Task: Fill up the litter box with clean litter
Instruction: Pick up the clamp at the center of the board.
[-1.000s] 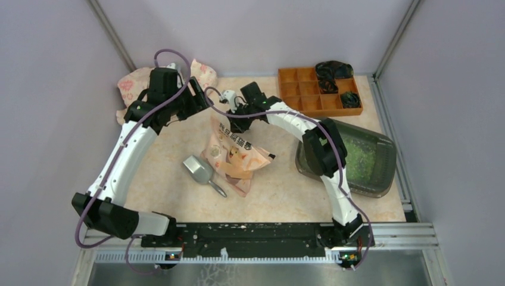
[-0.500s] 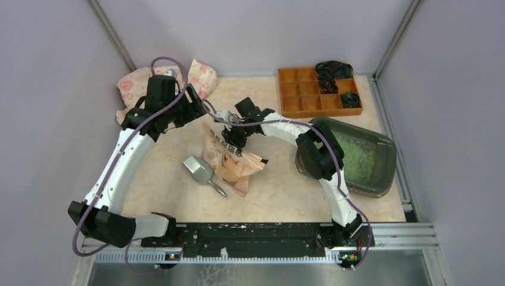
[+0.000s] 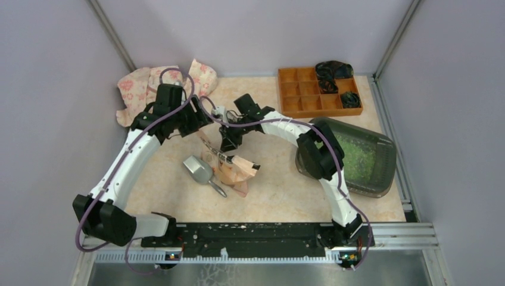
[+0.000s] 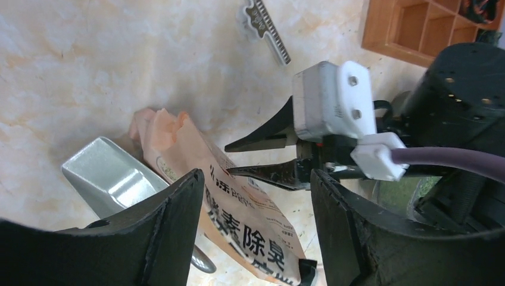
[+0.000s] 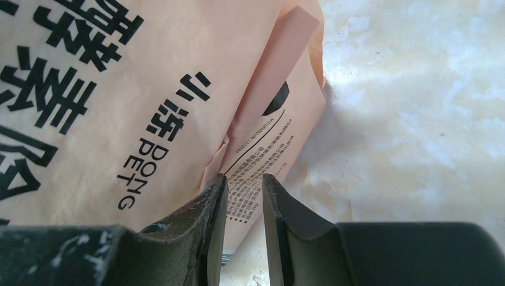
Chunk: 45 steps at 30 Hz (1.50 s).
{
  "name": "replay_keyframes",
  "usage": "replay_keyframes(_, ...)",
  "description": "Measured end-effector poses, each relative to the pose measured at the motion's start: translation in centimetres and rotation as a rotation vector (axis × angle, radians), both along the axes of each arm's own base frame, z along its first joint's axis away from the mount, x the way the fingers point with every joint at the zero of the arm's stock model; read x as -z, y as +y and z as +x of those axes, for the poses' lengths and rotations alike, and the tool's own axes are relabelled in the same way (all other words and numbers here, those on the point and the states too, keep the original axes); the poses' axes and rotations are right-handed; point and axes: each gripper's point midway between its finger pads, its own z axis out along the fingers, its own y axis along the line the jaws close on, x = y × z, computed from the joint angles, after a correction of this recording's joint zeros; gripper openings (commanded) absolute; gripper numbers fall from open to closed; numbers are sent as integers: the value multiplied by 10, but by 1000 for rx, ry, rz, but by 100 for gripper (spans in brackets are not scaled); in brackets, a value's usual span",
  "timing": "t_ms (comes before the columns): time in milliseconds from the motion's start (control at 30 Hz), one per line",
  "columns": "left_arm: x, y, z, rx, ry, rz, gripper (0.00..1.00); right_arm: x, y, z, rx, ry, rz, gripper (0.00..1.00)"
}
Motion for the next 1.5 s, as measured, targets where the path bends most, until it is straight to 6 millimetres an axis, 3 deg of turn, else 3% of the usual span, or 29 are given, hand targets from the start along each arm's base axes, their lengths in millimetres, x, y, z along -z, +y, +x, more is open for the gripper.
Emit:
replay_keyframes(167,17,-1,-4,4,48,1,64,-3,3,-8,-18,46,33,28)
replay_keyframes(400,43,-1,-18,20,126,6,40,-8,19,-21,-43,61,71,27)
replay_keyframes(567,58,-1,-27,31,168,8,37,2,16,-17,12,80,48,33)
replay_keyframes(867,92,1,-46,41,257,20,35,17,-21,81,378,-117,-108,56)
replay_keyframes(1067,91,1,-45,42,252,18,35,8,-12,142,492,-274,-152,61)
replay_keyframes(1267,89,1,-45,42,250,18,35,53,-21,159,551,-285,-277,66)
replay_keyframes(1500,79,-1,-39,44,226,11,34,62,-34,172,627,-304,-369,69)
